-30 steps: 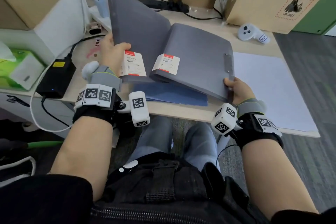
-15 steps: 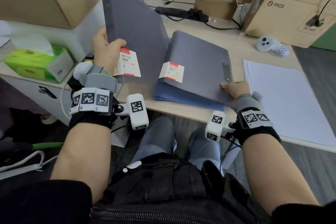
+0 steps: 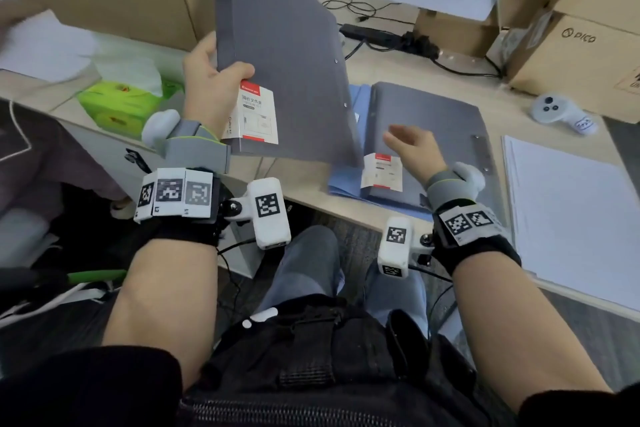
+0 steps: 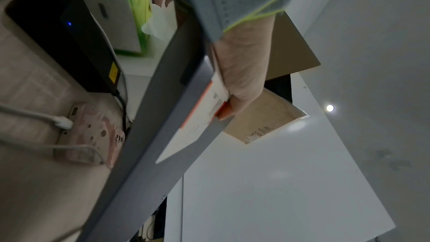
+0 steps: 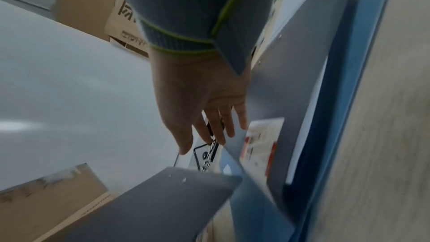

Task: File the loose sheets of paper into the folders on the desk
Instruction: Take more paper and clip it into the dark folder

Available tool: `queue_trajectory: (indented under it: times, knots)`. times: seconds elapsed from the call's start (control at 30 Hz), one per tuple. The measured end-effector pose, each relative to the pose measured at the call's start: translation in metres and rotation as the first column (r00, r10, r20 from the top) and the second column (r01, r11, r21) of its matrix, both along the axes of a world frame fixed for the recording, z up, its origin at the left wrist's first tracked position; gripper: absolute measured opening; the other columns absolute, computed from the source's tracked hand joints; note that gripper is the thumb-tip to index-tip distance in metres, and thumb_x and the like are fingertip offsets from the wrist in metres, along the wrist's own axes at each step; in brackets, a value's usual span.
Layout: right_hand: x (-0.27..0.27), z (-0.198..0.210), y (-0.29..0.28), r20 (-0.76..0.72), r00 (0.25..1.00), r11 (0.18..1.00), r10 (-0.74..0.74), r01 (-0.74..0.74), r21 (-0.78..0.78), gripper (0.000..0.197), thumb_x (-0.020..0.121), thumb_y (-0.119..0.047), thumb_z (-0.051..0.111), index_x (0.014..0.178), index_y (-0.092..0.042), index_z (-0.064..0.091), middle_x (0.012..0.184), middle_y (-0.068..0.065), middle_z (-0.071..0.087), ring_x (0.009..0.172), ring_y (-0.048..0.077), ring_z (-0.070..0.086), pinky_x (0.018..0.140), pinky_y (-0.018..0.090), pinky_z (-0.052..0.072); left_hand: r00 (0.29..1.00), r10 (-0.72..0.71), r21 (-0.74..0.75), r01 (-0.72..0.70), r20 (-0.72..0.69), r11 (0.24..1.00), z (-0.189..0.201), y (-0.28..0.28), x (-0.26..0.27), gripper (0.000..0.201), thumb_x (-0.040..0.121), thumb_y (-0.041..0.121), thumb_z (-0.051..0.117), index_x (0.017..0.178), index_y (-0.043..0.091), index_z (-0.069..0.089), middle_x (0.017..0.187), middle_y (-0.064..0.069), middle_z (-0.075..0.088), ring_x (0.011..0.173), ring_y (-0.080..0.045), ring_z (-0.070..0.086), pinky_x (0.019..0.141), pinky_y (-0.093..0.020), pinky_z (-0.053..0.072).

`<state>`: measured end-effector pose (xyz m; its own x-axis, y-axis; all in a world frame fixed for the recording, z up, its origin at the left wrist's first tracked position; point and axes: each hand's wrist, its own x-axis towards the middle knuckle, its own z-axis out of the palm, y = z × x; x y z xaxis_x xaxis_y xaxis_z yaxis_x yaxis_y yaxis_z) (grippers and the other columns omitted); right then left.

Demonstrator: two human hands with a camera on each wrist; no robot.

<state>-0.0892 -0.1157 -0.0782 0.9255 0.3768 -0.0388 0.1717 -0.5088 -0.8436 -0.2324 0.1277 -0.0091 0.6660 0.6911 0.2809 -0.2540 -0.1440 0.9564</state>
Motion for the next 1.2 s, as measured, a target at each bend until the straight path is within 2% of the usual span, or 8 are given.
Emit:
queue_trajectory:
  times: [0.23,0.4,0.53,0.67,0.77,1.0,1.1,1.2]
  knots:
    - [-0.004,-0.003,0.017,-0.348,0.935,0.953,0.072,0.039,0.301,0.084,0.067,-0.067,0.061,0.112,0.004,0.060,0.103,-0.002,0.056,0.083,0.019,0.044,0.074,0.032,0.033,0.997,-0.077,-0.105,0.077,0.012,0.992,-0.001,-0.009,0.002,0.034,0.081,-0.010,0.052,0.104,0.013,0.060,0.080,0.012,0.074,0.076,-0.009,0.070,0.068,-0.023,0.054]
    - [0.007,-0.001,-0.011,-0.320,0.946,0.860,-0.045,0.200,0.470,0.006,0.083,-0.014,0.067,0.088,-0.014,0.064,0.081,-0.004,0.071,0.073,0.010,0.063,0.074,0.026,0.048,0.987,-0.145,-0.212,0.126,-0.075,0.969,-0.016,-0.027,0.022,0.029,0.083,-0.007,0.053,0.093,0.018,0.062,0.075,0.008,0.073,0.066,-0.012,0.069,0.066,-0.025,0.056]
    - [0.016,-0.005,-0.044,-0.287,0.938,0.834,-0.194,0.312,0.456,0.017,0.083,0.001,0.064,0.081,-0.016,0.060,0.077,-0.006,0.067,0.071,0.009,0.062,0.085,0.032,0.051,0.970,-0.210,-0.221,0.178,-0.127,0.959,-0.024,-0.055,0.050,0.025,0.085,-0.004,0.054,0.103,0.012,0.059,0.090,-0.002,0.067,0.071,-0.012,0.067,0.068,-0.027,0.056]
    - [0.021,-0.015,-0.086,-0.309,0.892,0.802,-0.330,0.438,0.407,0.018,0.084,0.002,0.062,0.080,-0.016,0.060,0.061,-0.012,0.065,0.056,0.002,0.059,0.063,0.021,0.050,0.929,-0.308,-0.273,0.248,-0.204,0.929,-0.038,-0.090,0.079,0.025,0.084,-0.003,0.058,0.103,0.013,0.060,0.086,0.000,0.070,0.063,-0.012,0.069,0.062,-0.028,0.056]
    - [0.019,-0.022,-0.109,-0.311,0.863,0.802,-0.399,0.493,0.338,0.019,0.085,0.000,0.062,0.103,-0.008,0.060,0.071,-0.005,0.059,0.062,0.006,0.053,0.058,0.017,0.044,0.892,-0.353,-0.312,0.262,-0.283,0.913,-0.051,-0.110,0.092,0.020,0.085,0.000,0.059,0.101,0.012,0.060,0.083,0.000,0.068,0.056,-0.009,0.067,0.065,-0.031,0.057]
    - [0.027,-0.037,-0.148,-0.198,0.834,0.843,-0.515,0.534,0.058,0.044,0.081,-0.018,0.068,0.122,-0.003,0.059,0.110,0.012,0.064,0.102,0.024,0.058,0.100,0.039,0.045,0.753,-0.361,-0.204,0.298,-0.550,0.932,-0.085,-0.137,0.111,0.035,0.080,0.016,0.069,0.111,0.001,0.064,0.116,-0.017,0.067,0.097,-0.027,0.065,0.096,-0.044,0.051]
    - [0.031,-0.036,-0.153,-0.181,0.846,0.862,-0.501,0.508,-0.011,0.049,0.080,-0.022,0.068,0.125,-0.006,0.059,0.124,0.012,0.063,0.116,0.026,0.058,0.106,0.040,0.043,0.648,-0.281,-0.088,0.313,-0.708,0.946,-0.108,-0.132,0.128,0.073,0.044,0.049,0.070,0.104,0.007,0.067,0.111,-0.013,0.069,0.104,-0.030,0.065,0.096,-0.044,0.052]
    - [0.037,-0.036,-0.155,-0.201,0.851,0.872,-0.485,0.489,-0.035,0.055,0.073,-0.028,0.072,0.122,-0.007,0.061,0.115,0.009,0.066,0.107,0.024,0.061,0.104,0.043,0.045,0.580,-0.243,-0.037,0.344,-0.777,0.938,-0.102,-0.135,0.135,0.071,0.048,0.044,0.063,0.108,0.006,0.064,0.112,-0.011,0.068,0.105,-0.030,0.064,0.097,-0.043,0.050]
